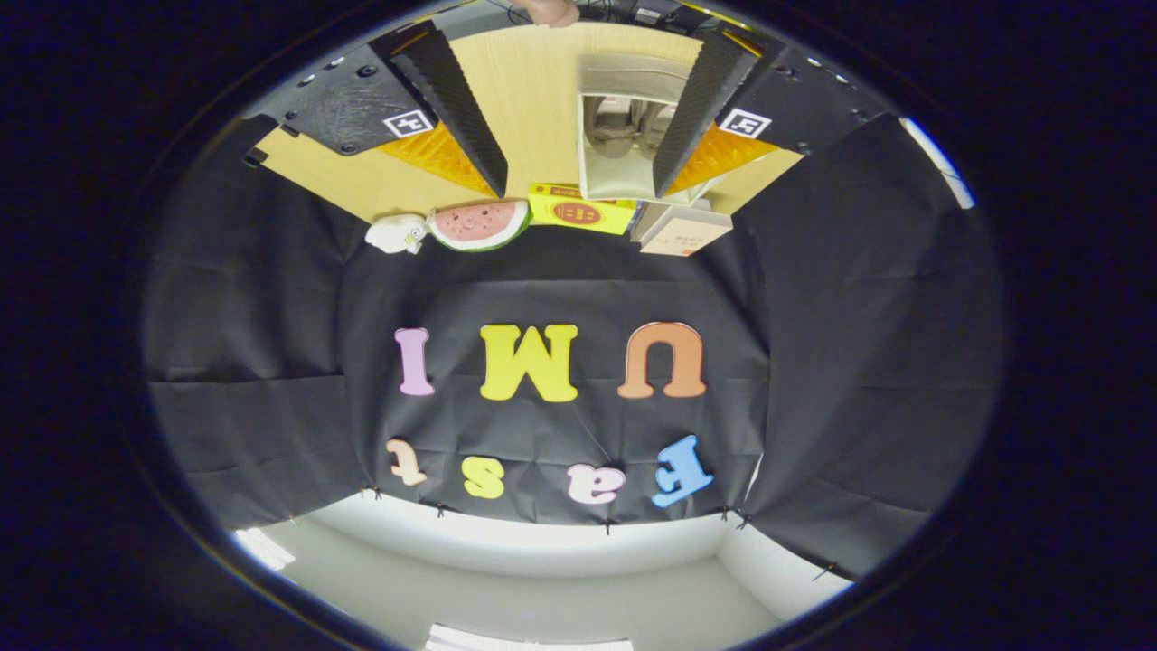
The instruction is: Open the storage box then place both shoes into the box .Put the left shoe in first, then the right shoe, with the right side of both shoes facing outward in a uniform manner.
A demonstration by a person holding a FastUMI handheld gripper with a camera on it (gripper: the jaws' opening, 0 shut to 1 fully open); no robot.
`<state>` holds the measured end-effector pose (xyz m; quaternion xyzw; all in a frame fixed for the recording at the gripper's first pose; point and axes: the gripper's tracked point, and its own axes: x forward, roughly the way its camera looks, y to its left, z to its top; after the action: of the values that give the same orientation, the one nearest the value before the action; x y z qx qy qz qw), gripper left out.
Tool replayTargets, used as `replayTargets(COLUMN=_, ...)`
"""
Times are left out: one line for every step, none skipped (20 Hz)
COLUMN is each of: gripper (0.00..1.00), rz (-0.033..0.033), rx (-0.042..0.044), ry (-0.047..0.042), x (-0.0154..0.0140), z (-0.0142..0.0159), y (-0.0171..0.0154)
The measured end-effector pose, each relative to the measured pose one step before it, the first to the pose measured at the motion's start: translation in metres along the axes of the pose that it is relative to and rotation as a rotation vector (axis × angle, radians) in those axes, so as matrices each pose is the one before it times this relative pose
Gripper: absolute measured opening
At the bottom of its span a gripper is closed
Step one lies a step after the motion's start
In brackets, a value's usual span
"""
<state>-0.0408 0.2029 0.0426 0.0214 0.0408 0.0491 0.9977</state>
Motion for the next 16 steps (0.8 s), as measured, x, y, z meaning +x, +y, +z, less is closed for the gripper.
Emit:
replayTargets(gripper=0.98, rz=0.00886, rx=0.0108, ry=-0.01004, x=-0.00601, z=-0.00199, y=-0.001)
replayTargets(gripper=0.98, rz=0.0076, rx=0.01018, ry=-0.00902, x=-0.00673, z=-0.0032, y=-0.00126)
replayTargets(gripper=0.98, rz=-0.00132, rx=0.0022, ry=-0.00825, x=-0.00491, z=-0.0014, y=-0.00383)
replayTargets(gripper=0.98, rz=-0.01527, rx=-0.00276, ry=-0.01024, x=-0.00534, z=-0.00162, y=-0.00598)
replayTargets(gripper=0.98, rz=-0.00583, rx=-0.01227, ry=-0.01526, x=-0.0056, z=0.00021, y=-0.00564)
replayTargets(gripper=0.98, rz=-0.00472, rx=-0.00691, ry=-0.00494, x=-0.00265, z=-0.00249, y=-0.00127)
replayTargets(gripper=0.98, rz=-0.00361, rx=-0.00324, ry=-0.00431, x=-0.00447, z=-0.00199, y=-0.00299)
replayTargets(gripper=0.98, rz=-0.00118, rx=0.00289, ry=-0.00341, x=-0.00508, z=-0.00307, y=-0.00147)
replayTargets(gripper=0.98, rz=-0.00914, rx=0.00206, ry=-0.01553, x=-0.00461, z=0.00062, y=-0.00422)
replayTargets(gripper=0.98, rz=-0.00637, rx=-0.00274, ry=-0.00894, x=-0.00357, z=-0.00016, y=-0.00381)
replayTargets(gripper=0.98, rz=-0.00217, rx=0.00333, ry=-0.00496, x=-0.00547, z=-0.00215, y=-0.00181)
replayTargets(gripper=0.98, rz=-0.0017, rx=0.00051, ry=-0.00309, x=-0.0032, z=-0.00255, y=-0.00239)
replayTargets(gripper=0.98, rz=-0.00024, rx=-0.00024, ry=0.00107, x=-0.00307, z=-0.00288, y=-0.00203)
replayTargets(gripper=0.98, rz=0.00128, rx=0.00063, ry=0.00044, x=-0.00171, z=-0.00313, y=-0.00014)
replayTargets(gripper=0.98, rz=-0.00694, rx=-0.00469, ry=-0.00327, x=-0.00195, z=-0.00331, y=-0.00301)
replayTargets(gripper=0.98, rz=-0.00465, rx=-0.01083, ry=-0.00085, x=-0.00047, z=-0.00136, y=-0.00188)
